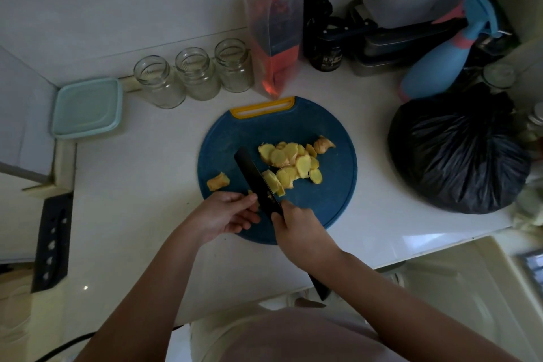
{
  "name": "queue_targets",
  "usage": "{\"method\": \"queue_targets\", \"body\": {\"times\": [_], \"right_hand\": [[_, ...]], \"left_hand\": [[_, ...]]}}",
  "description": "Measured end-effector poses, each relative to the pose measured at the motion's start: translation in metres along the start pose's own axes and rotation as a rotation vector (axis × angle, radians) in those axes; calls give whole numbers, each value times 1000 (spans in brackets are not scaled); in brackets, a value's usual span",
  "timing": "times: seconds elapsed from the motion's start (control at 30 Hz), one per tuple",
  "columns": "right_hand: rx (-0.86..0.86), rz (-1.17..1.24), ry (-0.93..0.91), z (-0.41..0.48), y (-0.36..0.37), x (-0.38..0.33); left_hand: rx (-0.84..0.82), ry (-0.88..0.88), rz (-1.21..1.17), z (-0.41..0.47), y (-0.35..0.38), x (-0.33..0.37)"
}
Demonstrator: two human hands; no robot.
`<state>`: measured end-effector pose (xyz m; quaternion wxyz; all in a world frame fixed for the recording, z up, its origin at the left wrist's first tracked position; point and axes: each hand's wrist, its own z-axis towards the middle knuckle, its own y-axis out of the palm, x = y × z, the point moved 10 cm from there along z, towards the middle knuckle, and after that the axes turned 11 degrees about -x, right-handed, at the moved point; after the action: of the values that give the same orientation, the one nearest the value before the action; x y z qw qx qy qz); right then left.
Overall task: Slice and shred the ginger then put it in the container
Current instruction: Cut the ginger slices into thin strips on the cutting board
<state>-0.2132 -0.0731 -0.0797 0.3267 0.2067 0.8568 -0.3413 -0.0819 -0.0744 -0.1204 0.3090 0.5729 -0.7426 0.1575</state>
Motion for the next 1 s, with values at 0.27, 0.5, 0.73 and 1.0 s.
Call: {"method": "queue_targets", "body": {"times": [0.27, 0.5, 0.73, 1.0], "right_hand": [[-29, -16, 6, 1, 2, -2], [-51, -74, 1, 6, 1, -4], [-77, -125, -13, 10, -1, -7], [-76, -160, -23, 14, -3, -9]], "left_hand": [[6, -7, 33, 2, -1, 1], [9, -18, 40, 4, -2, 2], [1, -13, 36, 4, -2, 1], [-26, -14, 40, 4, -1, 3]]}}
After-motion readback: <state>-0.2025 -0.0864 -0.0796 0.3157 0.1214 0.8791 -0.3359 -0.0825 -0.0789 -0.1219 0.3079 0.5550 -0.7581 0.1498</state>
